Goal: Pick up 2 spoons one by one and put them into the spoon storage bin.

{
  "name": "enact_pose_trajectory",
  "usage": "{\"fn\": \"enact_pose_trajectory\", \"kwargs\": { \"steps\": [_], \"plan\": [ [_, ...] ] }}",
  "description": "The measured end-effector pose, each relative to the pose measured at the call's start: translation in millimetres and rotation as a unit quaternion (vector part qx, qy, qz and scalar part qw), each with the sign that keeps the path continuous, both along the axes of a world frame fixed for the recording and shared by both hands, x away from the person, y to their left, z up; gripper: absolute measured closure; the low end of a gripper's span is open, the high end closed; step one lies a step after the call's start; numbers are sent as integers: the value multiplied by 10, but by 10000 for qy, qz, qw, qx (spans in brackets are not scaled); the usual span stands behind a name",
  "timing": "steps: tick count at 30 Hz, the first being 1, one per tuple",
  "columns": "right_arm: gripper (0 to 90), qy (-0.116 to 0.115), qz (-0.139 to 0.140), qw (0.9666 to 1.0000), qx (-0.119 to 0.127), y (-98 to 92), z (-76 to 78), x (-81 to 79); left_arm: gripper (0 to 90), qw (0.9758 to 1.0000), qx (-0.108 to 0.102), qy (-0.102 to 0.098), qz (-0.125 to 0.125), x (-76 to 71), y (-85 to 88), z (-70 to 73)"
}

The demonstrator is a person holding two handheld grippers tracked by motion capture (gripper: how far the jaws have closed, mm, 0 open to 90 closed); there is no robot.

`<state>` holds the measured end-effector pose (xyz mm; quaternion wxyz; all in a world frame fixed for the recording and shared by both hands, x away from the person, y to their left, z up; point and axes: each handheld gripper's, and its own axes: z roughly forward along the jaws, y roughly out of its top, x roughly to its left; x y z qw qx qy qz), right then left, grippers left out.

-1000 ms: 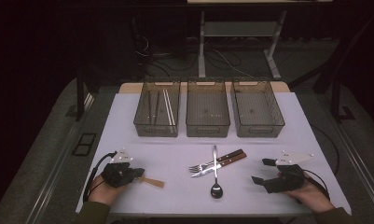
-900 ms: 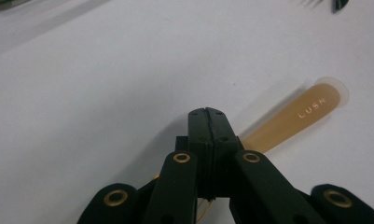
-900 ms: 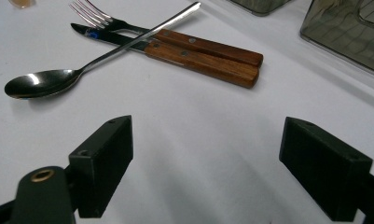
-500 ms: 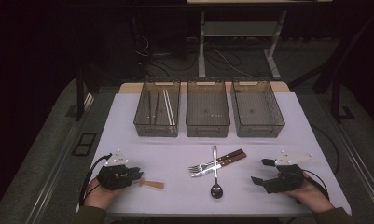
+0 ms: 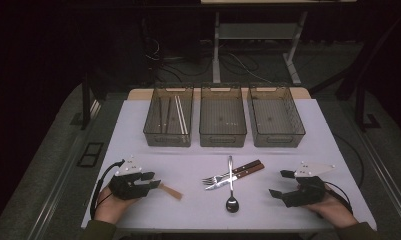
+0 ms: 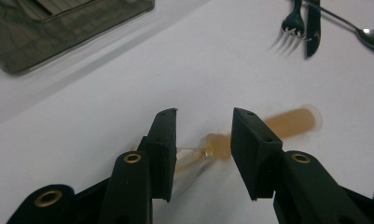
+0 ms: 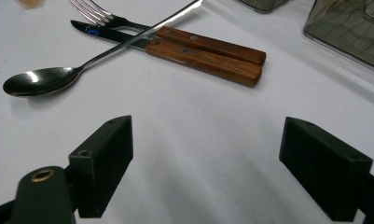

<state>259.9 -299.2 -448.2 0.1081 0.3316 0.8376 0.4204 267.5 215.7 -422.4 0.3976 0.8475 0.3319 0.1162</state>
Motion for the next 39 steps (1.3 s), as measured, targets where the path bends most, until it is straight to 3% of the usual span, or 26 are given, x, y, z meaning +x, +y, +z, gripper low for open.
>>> {"fn": "enact_pose_trajectory", "kwargs": {
  "steps": [5,12,21,28,31,33,39],
  "plan": [
    [173,-4,-10,10000,6,-3,0,4,582,9998,-67,-63,-185,-9,-63,21],
    [173,-2,12,10000,15,1,-2,1,542,9978,-144,12,-643,-47,-216,10],
    [173,6,27,10000,36,2,-3,0,486,9902,-53,135,-1390,-98,-462,-31],
    [173,14,40,10000,66,4,-5,0,437,9842,280,271,-1727,-59,-565,-140],
    [173,16,51,10000,73,3,-5,0,428,9823,474,284,-1791,-52,-580,-190],
    [173,24,52,10000,74,5,-7,1,433,9824,552,261,-1768,-45,-579,-211],
    [173,23,65,10000,70,7,-6,-2,513,9828,569,193,-1744,-35,-572,-215]
  ]
}}
